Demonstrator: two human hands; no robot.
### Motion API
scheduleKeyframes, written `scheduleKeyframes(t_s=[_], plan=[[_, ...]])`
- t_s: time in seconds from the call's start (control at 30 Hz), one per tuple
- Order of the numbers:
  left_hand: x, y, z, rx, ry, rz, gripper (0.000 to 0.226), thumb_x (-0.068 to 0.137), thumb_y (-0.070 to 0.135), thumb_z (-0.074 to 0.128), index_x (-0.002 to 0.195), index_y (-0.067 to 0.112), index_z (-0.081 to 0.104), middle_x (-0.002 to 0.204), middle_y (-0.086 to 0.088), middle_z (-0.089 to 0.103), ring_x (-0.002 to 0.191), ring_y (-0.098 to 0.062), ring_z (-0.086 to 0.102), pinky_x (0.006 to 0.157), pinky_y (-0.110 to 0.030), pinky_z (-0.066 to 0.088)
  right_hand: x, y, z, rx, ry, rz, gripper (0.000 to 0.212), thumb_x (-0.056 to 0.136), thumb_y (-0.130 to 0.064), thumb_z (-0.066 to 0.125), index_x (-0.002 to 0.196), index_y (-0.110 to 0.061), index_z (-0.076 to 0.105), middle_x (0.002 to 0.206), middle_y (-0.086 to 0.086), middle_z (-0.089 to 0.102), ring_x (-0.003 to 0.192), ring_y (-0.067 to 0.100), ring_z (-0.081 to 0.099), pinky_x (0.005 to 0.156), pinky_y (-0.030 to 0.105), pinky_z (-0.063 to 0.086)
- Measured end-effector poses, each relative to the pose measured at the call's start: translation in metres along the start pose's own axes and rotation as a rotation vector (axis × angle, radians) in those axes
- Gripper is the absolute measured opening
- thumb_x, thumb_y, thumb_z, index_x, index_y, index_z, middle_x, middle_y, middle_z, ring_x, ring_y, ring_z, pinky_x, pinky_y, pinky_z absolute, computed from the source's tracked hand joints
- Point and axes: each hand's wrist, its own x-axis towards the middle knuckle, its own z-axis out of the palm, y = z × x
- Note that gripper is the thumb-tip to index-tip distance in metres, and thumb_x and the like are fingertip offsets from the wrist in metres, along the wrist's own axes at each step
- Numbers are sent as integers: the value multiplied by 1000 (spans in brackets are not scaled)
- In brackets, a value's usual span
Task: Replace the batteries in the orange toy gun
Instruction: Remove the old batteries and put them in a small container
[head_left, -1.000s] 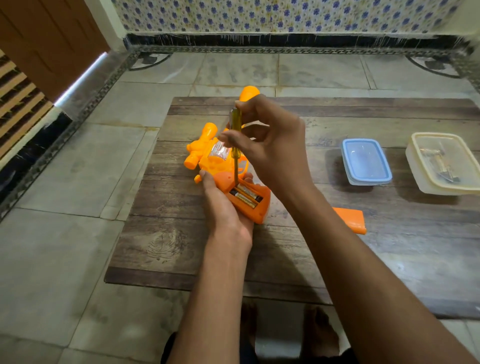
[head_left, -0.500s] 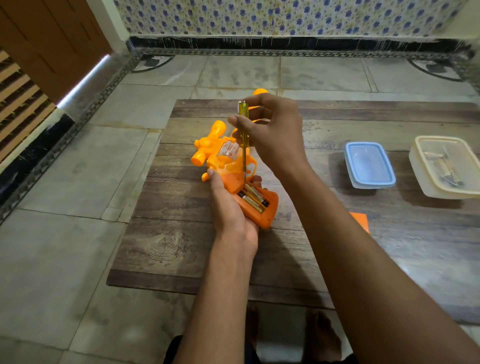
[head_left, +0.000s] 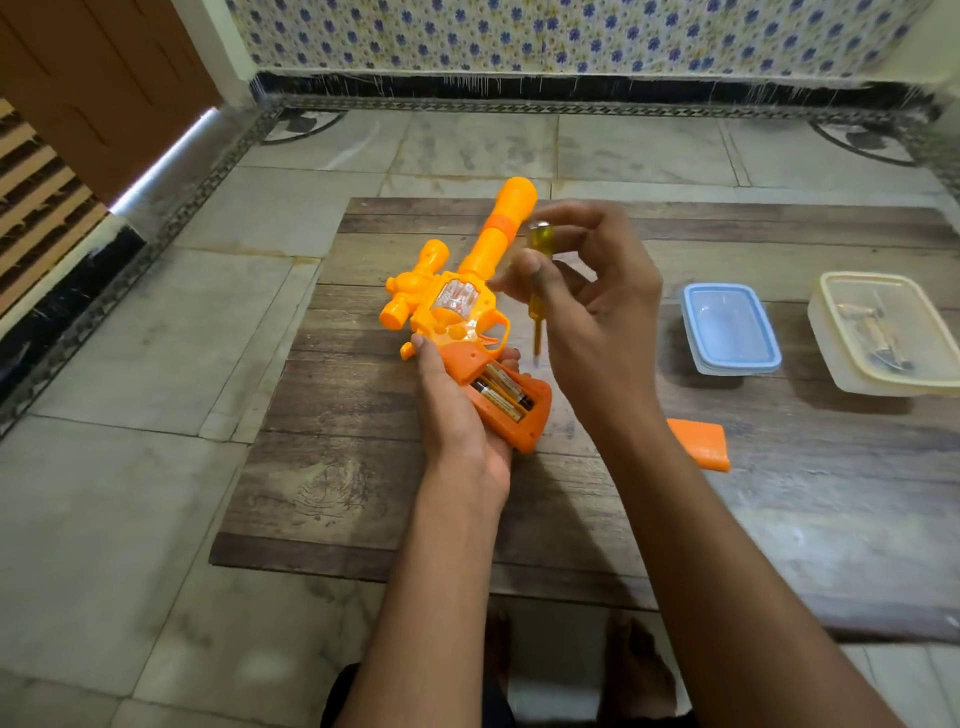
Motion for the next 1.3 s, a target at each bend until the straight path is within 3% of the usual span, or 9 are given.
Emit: scheduleKeyframes(t_s=[0.17, 0.33, 0.47, 0.53, 0.73, 0.83, 0.97, 1.13, 1.3], plan=[[4, 0, -4, -5, 4, -14, 77, 95, 76, 34, 133, 16, 65, 109, -16, 76, 105, -29, 72, 98, -49, 56, -6, -7, 3, 121, 50, -36, 17, 102, 7, 55, 116, 1, 46, 97, 32, 64, 87, 28, 78, 83, 58, 61], [3, -1, -2, 9, 1, -7, 76, 97, 74, 35, 135, 15, 62, 92, -11, 76, 86, -22, 73, 80, -39, 59, -5, -5, 0, 172, 61, -40, 17, 103, 7, 53, 117, 2, 44, 94, 31, 68, 88, 32, 77, 82, 61, 60], [3, -5, -2, 15, -42, 7, 72, 96, 76, 33, 124, 21, 70, 111, -15, 77, 110, -32, 72, 103, -57, 51, -7, -1, 7, 222, 14, -24, 18, 103, 9, 52, 117, 4, 44, 96, 36, 63, 86, 37, 77, 83, 61, 60], [2, -5, -2, -7, -64, 9, 70, 98, 74, 31, 115, 21, 74, 118, -19, 74, 117, -37, 68, 106, -61, 48, -7, -1, 12, 239, -33, -21, 19, 102, 11, 53, 116, 0, 45, 98, 38, 60, 85, 39, 76, 84, 61, 60], [-1, -1, -3, -5, -123, 19, 64, 102, 67, 30, 114, 20, 72, 100, -10, 78, 90, -24, 76, 78, -40, 62, -4, 2, 14, 105, -241, -117, 22, 102, 9, 52, 116, -6, 48, 96, 25, 62, 80, 28, 76, 77, 51, 63], [-2, -1, -2, 0, -106, 34, 63, 101, 67, 33, 124, 20, 68, 107, -11, 78, 100, -27, 76, 86, -45, 61, 0, 1, 11, 85, -335, -128, 22, 102, 8, 51, 119, -7, 50, 101, 24, 62, 79, 27, 76, 76, 51, 63], [1, -3, -2, -55, -94, 29, 65, 100, 68, 38, 126, 17, 68, 123, -17, 73, 122, -34, 66, 110, -58, 47, 2, 0, 6, 95, -401, -106, 18, 104, 6, 51, 121, 2, 51, 101, 24, 65, 84, 30, 77, 79, 56, 63], [3, -3, -3, -59, -80, 27, 64, 101, 67, 38, 132, 19, 66, 122, -16, 73, 121, -34, 67, 110, -58, 47, 7, -2, 2, 45, -449, -109, 19, 104, 6, 49, 123, 4, 52, 106, 21, 69, 87, 27, 76, 81, 53, 62], [-1, -2, -1, 14, -114, 50, 67, 103, 66, 26, 132, 20, 66, 114, -11, 77, 108, -27, 73, 98, -48, 56, 4, 0, 2, -89, -398, -109, 38, 96, 2, 68, 133, 2, 57, 102, 9, 71, 84, 18, 77, 75, 43, 63]])
